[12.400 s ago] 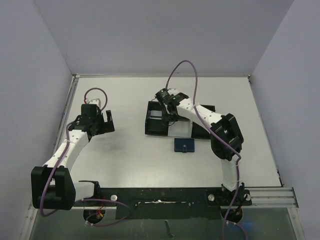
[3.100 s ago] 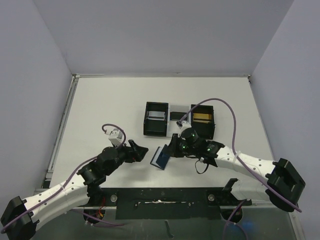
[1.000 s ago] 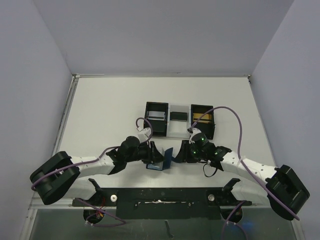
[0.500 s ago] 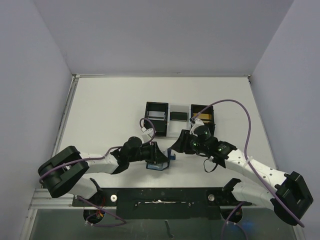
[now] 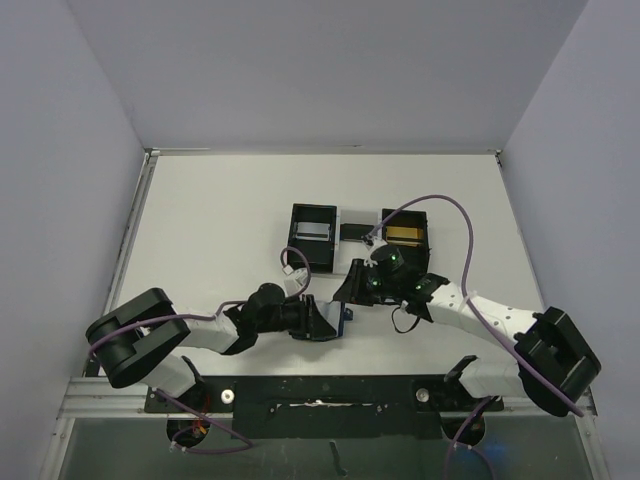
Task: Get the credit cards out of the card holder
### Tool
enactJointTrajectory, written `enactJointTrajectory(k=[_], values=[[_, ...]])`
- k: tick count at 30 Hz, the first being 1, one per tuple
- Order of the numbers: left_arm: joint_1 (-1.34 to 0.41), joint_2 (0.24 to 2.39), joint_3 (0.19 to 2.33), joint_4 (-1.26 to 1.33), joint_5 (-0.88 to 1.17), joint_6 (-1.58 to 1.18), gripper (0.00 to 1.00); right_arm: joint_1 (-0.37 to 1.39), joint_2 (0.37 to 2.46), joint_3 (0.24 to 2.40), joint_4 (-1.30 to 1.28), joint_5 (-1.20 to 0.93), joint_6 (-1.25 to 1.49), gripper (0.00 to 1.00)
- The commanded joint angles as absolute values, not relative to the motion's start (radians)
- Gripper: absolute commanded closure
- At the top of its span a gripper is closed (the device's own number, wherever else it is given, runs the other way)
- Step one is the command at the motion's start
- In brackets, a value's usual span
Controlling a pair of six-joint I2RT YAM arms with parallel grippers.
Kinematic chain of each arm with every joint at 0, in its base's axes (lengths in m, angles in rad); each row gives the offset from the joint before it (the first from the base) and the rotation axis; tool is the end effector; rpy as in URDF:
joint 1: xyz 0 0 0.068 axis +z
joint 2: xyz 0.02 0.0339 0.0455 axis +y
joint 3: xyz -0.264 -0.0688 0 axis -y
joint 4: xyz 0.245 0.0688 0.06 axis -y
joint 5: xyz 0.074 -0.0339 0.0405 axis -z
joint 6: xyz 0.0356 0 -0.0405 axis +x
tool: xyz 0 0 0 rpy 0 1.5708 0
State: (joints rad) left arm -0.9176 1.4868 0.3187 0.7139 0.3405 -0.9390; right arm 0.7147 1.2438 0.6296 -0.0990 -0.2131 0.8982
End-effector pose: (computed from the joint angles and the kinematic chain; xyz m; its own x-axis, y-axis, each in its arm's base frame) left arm 0.1399 -0.2024 0.1275 -0.9087 -0.0642 -0.4125 0.3346 0.4787 -0.8117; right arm 0.1856 0.1710 0.2002 -0.9034 0.2283 -0.3629 -0.0878 0.7300 0.6778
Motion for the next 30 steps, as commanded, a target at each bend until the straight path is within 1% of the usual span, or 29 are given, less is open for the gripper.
enactJointTrajectory(k=[1, 4, 10, 13, 16, 19, 22, 24, 27, 30], values=[[-0.925, 1.468, 0.307, 0.809, 0.335, -0.943, 0.67, 0.734, 1.295, 0.679, -0.009, -0.273, 0.905, 0.81], [-0.925, 1.466, 0.314, 0.805, 0.338, -0.939, 0.67, 0.742, 1.342, 0.721, -0.058, -0.263, 0.882, 0.81], [-0.925, 1.409, 0.317, 0.727, 0.314, -0.915, 0.66, 0.747, 1.417, 0.755, -0.211, -0.148, 0.846, 0.79], [-0.925, 1.318, 0.316, 0.612, 0.247, -0.887, 0.62, 0.748, 1.458, 0.746, -0.219, -0.148, 0.837, 0.78], [-0.924, 1.203, 0.332, 0.406, 0.132, -0.844, 0.59, 0.764, 1.477, 0.748, -0.212, -0.137, 0.832, 0.75], [-0.918, 1.091, 0.337, 0.206, -0.017, -0.832, 0.52, 0.782, 1.490, 0.776, -0.230, -0.102, 0.828, 0.71], [-0.887, 1.002, 0.324, 0.071, -0.118, -0.864, 0.49, 0.818, 1.514, 0.823, -0.273, -0.033, 0.828, 0.65], [-0.838, 0.955, 0.298, 0.038, -0.123, -0.889, 0.49, 0.839, 1.539, 0.849, -0.292, -0.008, 0.832, 0.62], [-0.777, 0.886, 0.246, 0.049, -0.072, -0.906, 0.49, 0.865, 1.581, 0.877, -0.299, 0.007, 0.850, 0.58], [-0.740, 0.845, 0.221, 0.044, -0.043, -0.913, 0.49, 0.893, 1.596, 0.895, -0.297, 0.026, 0.879, 0.45]])
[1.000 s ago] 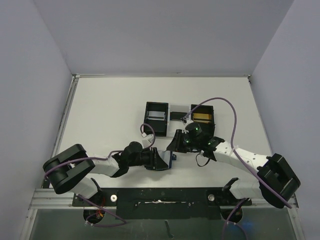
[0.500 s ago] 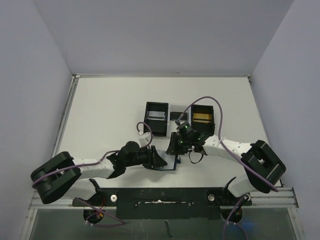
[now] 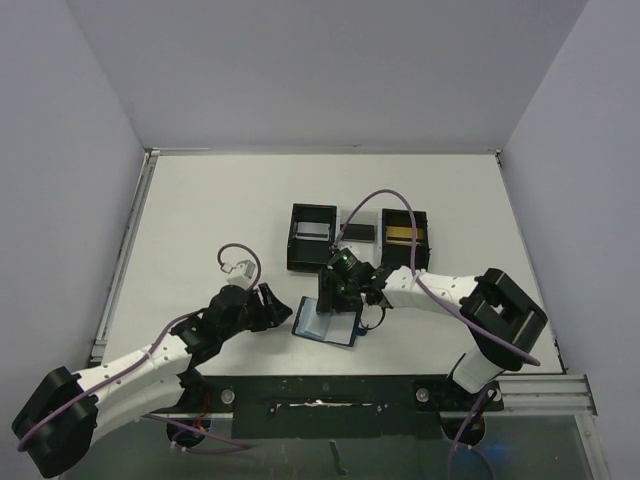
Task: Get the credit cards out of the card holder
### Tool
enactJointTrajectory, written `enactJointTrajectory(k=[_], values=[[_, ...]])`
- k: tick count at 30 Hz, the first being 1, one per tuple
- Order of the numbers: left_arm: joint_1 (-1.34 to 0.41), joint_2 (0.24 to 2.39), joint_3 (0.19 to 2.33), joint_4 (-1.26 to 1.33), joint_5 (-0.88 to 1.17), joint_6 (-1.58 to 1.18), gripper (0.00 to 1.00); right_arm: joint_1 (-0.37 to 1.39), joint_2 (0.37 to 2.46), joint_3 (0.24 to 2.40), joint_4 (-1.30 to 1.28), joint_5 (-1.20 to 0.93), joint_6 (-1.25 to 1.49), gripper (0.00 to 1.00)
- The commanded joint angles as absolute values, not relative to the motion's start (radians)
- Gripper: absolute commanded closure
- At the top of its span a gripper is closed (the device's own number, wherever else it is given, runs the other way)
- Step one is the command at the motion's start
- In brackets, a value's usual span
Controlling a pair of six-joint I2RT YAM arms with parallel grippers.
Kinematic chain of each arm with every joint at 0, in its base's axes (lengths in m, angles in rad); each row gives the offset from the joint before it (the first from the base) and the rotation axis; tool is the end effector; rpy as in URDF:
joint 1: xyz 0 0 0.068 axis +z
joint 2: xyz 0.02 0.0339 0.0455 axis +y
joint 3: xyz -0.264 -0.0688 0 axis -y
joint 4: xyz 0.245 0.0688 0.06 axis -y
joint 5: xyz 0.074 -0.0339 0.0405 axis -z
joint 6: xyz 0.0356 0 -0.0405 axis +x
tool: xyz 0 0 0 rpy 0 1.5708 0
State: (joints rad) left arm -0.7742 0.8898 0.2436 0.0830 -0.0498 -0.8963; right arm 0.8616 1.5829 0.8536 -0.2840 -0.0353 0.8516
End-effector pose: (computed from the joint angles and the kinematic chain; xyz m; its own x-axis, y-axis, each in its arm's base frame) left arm 0.1286 -0.1233 0.1605 -0.7603 -0.3476 -0.5488 0.1191 0.7559 -0.6438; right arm 0.1969 0.2314 0.1660 -0.9438 0.0547 -0.3260 -0.0919 0.9039 0.4178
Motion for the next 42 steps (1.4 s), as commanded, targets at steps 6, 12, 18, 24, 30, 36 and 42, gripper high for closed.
enactJointTrajectory(k=[6, 12, 18, 24, 30, 36, 42], values=[[-0.718, 0.829, 0.218, 0.016, -0.040, -0.908, 0.49, 0.933, 1.621, 0.926, -0.320, 0.082, 0.925, 0.23], [-0.712, 0.846, 0.218, 0.031, -0.025, -0.907, 0.49, 0.974, 1.654, 0.963, -0.381, 0.151, 0.937, 0.13], [-0.710, 0.864, 0.222, 0.057, 0.005, -0.902, 0.49, 1.007, 1.679, 0.999, -0.437, 0.234, 0.942, 0.24], [-0.710, 0.857, 0.240, 0.093, 0.083, -0.853, 0.49, 1.005, 1.617, 0.924, -0.305, 0.170, 0.912, 0.41], [-0.712, 0.861, 0.251, 0.178, 0.179, -0.815, 0.49, 0.953, 1.526, 0.778, -0.057, -0.002, 0.886, 0.58], [-0.713, 0.934, 0.254, 0.246, 0.282, -0.775, 0.49, 0.885, 1.473, 0.638, 0.147, -0.154, 0.850, 0.59], [-0.717, 1.025, 0.261, 0.314, 0.362, -0.776, 0.49, 0.840, 1.451, 0.564, 0.252, -0.231, 0.829, 0.55]])
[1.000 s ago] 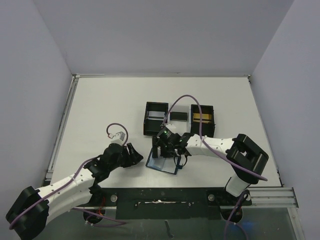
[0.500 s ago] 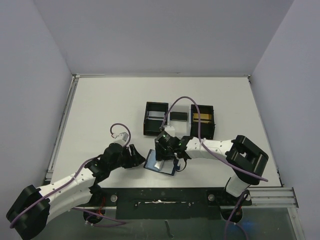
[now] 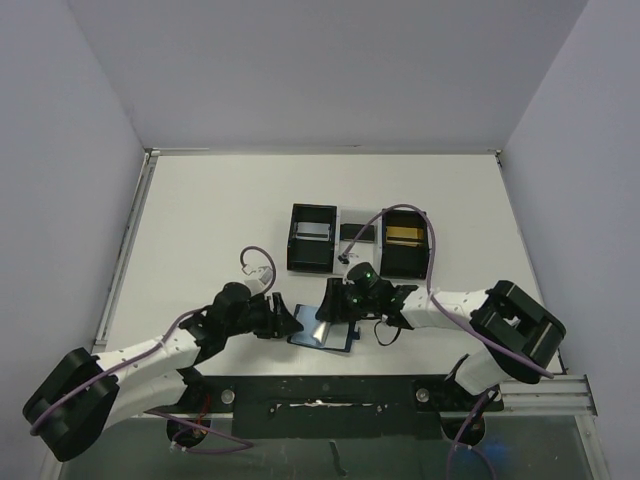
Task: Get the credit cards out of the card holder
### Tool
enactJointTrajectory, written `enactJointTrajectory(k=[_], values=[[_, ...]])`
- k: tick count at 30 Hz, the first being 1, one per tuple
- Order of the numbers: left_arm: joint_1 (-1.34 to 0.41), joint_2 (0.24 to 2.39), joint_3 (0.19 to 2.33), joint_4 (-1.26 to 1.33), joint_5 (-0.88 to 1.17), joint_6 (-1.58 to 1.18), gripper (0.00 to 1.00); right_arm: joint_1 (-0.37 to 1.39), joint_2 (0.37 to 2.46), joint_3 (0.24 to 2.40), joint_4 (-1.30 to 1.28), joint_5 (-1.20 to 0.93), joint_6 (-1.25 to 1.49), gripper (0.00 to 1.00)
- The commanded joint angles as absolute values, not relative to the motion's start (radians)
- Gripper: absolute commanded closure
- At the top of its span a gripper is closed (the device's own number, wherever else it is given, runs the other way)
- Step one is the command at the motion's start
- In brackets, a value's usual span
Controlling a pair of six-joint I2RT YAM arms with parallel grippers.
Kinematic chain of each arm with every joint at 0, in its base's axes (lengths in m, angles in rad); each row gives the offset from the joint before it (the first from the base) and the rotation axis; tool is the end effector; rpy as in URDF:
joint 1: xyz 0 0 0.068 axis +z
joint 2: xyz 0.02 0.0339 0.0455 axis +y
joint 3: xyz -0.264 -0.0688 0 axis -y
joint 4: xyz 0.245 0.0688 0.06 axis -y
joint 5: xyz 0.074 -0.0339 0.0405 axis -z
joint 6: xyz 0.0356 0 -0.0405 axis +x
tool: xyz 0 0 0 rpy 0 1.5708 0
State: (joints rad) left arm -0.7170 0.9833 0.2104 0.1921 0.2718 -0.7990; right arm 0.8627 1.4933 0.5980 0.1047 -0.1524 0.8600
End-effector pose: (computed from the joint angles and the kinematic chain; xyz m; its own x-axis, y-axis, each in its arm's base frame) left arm 0.1305 -0.1265 0.1457 -0.8633 -0.1632 -0.4775 0.2631 0.6619 -0.7019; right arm 0.1757 0.2135 0.1454 -0.9232 0.0734 -0.3772 -0.1848 0.7757 0.6035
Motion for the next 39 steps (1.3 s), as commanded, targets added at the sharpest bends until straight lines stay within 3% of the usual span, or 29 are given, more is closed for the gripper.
enactJointTrajectory(k=[1, 5, 15, 22, 29, 33, 39], values=[[-0.720, 1.041, 0.261, 0.342, 0.373, -0.783, 0.49, 0.835, 1.450, 0.554, 0.260, -0.234, 0.832, 0.55], [-0.732, 1.094, 0.276, 0.390, 0.408, -0.792, 0.50, 0.823, 1.455, 0.531, 0.285, -0.239, 0.844, 0.60], [-0.765, 1.243, 0.314, 0.417, 0.365, -0.805, 0.57, 0.808, 1.451, 0.481, 0.355, -0.262, 0.869, 0.57], [-0.782, 1.180, 0.342, 0.309, 0.262, -0.784, 0.52, 0.807, 1.452, 0.487, 0.334, -0.252, 0.871, 0.56], [-0.784, 1.248, 0.310, 0.383, 0.310, -0.813, 0.52, 0.811, 1.467, 0.514, 0.260, -0.208, 0.888, 0.39], [-0.797, 1.270, 0.298, 0.471, 0.339, -0.848, 0.53, 0.851, 1.483, 0.600, 0.092, -0.098, 0.893, 0.29], [-0.802, 1.178, 0.265, 0.428, 0.265, -0.861, 0.54, 0.949, 1.585, 0.810, -0.220, 0.108, 0.878, 0.28]])
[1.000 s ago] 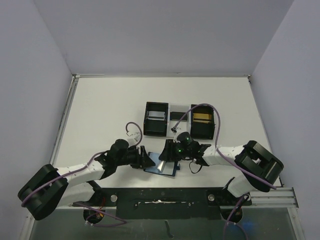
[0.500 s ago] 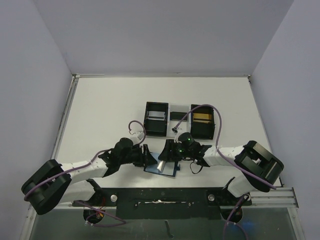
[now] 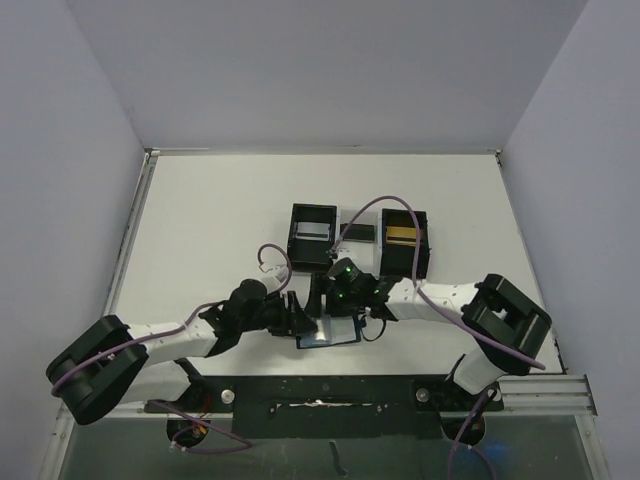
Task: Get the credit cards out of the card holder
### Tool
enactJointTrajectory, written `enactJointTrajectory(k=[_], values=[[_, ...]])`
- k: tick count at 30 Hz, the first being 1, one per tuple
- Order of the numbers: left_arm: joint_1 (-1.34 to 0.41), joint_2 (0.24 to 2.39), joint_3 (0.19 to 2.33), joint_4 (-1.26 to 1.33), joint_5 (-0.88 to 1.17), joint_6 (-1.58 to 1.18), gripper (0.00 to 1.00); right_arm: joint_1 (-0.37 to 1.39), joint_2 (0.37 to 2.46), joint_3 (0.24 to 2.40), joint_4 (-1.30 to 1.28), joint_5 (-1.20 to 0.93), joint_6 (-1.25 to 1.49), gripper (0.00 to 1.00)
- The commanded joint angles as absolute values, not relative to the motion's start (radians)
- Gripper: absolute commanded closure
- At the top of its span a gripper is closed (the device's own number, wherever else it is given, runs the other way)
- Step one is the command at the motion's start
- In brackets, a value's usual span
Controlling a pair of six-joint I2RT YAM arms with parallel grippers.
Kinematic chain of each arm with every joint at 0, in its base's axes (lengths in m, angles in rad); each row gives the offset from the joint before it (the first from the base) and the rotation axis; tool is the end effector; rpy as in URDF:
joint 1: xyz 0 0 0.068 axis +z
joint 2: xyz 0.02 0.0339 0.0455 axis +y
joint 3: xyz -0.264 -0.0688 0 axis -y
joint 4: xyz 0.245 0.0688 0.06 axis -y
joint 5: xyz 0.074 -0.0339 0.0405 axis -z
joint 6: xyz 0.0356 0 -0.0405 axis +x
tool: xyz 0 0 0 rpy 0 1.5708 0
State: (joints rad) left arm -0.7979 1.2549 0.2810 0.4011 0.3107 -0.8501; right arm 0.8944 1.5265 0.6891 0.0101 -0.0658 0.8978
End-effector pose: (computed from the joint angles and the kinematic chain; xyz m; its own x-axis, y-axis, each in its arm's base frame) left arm 0.1430 -0.1622 0.1370 -0.8966 -0.1052 -0.4301 0.2839 0.6088 -0.7408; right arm 0.1803 0.2284 0.1548 -0.9175 0.1035 -0.3841 -0.1421 0.8166 0.5594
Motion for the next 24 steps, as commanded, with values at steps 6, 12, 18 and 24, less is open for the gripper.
enactJointTrajectory(k=[6, 12, 18, 24], values=[[-0.799, 0.917, 0.228, 0.151, 0.003, -0.915, 0.54, 1.010, 1.657, 0.891, -0.291, 0.170, 0.850, 0.27], [-0.763, 0.691, 0.205, -0.131, -0.157, -0.979, 0.54, 1.039, 1.671, 0.905, -0.276, 0.187, 0.783, 0.24], [-0.748, 0.634, 0.174, -0.137, -0.146, -0.984, 0.52, 1.068, 1.735, 0.975, -0.369, 0.250, 0.755, 0.26], [-0.744, 0.698, 0.179, -0.067, -0.109, -0.957, 0.52, 1.094, 1.782, 1.025, -0.418, 0.287, 0.767, 0.43]])
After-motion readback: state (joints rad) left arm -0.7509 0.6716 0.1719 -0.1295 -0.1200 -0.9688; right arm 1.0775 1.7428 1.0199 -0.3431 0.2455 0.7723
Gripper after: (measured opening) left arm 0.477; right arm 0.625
